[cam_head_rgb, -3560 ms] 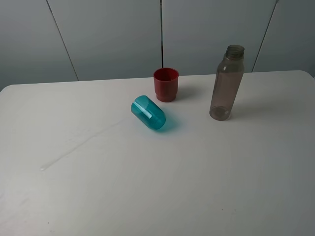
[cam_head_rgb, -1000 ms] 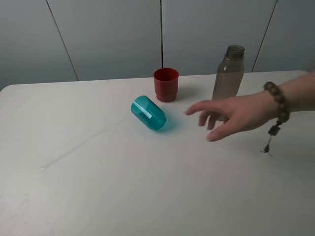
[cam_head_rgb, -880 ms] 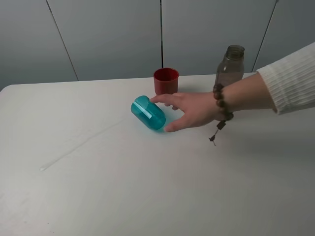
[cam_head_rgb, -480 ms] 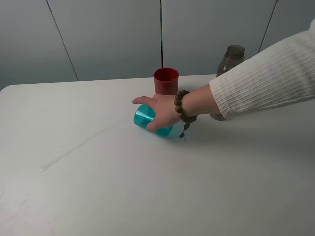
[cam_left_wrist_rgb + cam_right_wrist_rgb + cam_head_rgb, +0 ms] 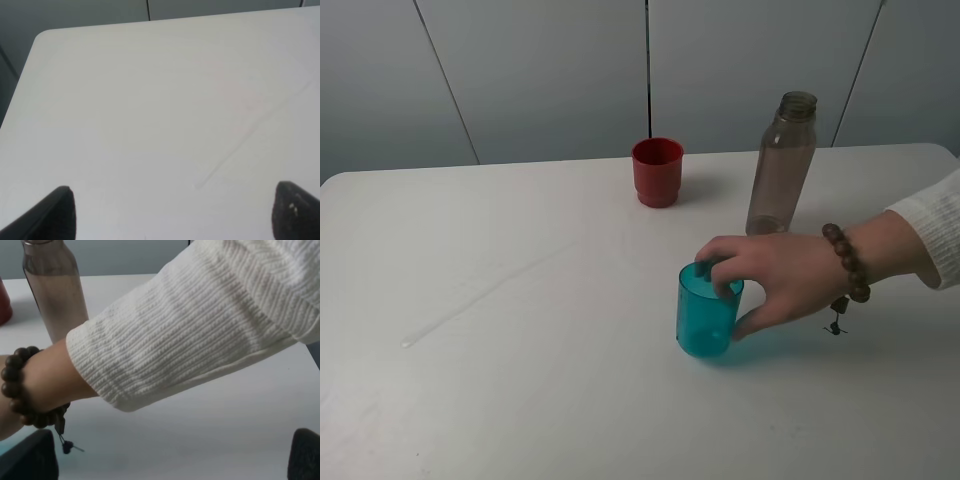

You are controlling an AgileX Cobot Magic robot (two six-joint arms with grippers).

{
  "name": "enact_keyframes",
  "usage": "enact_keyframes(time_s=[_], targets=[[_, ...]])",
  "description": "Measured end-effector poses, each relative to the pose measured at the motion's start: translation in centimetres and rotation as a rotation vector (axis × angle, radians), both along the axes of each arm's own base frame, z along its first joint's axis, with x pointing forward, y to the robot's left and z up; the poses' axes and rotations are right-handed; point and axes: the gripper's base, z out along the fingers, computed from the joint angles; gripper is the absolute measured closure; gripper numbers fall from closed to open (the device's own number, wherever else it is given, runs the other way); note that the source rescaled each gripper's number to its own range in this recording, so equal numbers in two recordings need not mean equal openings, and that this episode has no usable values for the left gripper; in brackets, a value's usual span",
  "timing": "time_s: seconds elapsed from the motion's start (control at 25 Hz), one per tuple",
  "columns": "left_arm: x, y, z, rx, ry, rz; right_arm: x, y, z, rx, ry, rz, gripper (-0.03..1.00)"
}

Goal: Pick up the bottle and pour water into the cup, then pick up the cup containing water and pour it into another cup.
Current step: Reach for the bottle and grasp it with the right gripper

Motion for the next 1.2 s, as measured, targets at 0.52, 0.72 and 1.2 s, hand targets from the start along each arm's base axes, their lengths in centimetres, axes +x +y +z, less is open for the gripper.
enact_keyframes(time_s=[0.52,0.72,1.2], targets=[[0.00,0.00,0.00,0.000,0.000,0.000,0.00,0.00,0.00,0.000,0.000,0.000,-0.03],[0.00,0.00,0.00,0.000,0.000,0.000,0.00,0.00,0.00,0.000,0.000,0.000,-0.03],[0.00,0.00,0.00,0.000,0.000,0.000,0.00,0.00,0.00,0.000,0.000,0.000,-0.03]])
